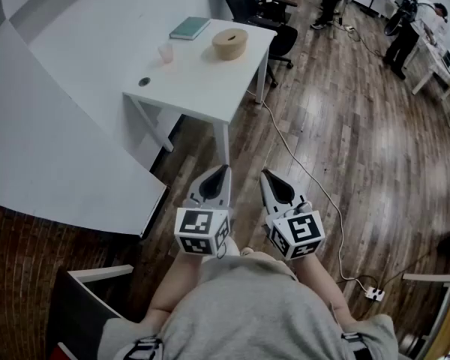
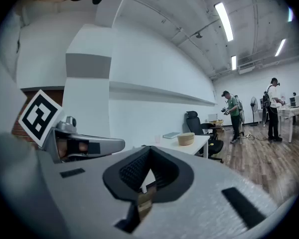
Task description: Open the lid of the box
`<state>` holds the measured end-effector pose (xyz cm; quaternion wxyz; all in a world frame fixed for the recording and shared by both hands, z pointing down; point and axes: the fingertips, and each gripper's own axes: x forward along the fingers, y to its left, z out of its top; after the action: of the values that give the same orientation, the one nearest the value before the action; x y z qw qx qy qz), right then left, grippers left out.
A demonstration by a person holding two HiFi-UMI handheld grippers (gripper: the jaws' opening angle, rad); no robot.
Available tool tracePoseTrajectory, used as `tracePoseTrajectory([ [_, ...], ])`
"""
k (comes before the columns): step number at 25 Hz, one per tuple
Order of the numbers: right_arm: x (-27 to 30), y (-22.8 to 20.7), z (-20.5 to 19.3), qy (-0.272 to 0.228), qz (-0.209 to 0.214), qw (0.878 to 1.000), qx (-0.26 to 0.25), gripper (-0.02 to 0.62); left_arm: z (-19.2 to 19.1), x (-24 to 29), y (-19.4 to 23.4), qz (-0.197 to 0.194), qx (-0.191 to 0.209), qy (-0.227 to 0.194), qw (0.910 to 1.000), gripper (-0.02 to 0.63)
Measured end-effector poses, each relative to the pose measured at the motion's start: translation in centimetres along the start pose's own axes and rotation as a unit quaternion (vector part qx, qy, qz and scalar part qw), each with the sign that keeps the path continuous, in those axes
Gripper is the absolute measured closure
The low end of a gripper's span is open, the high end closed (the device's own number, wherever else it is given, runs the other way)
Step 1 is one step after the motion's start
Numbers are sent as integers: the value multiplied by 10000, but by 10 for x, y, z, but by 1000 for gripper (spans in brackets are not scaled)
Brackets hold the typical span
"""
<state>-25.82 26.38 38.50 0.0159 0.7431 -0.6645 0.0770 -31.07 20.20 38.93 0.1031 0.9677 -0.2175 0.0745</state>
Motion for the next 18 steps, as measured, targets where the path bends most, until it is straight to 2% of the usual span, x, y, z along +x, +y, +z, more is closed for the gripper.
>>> tracePoseTrajectory([
  [18, -21, -35, -3, -89, -199, 9994, 286, 594, -5, 14, -21, -82, -42, -31, 10000, 597],
])
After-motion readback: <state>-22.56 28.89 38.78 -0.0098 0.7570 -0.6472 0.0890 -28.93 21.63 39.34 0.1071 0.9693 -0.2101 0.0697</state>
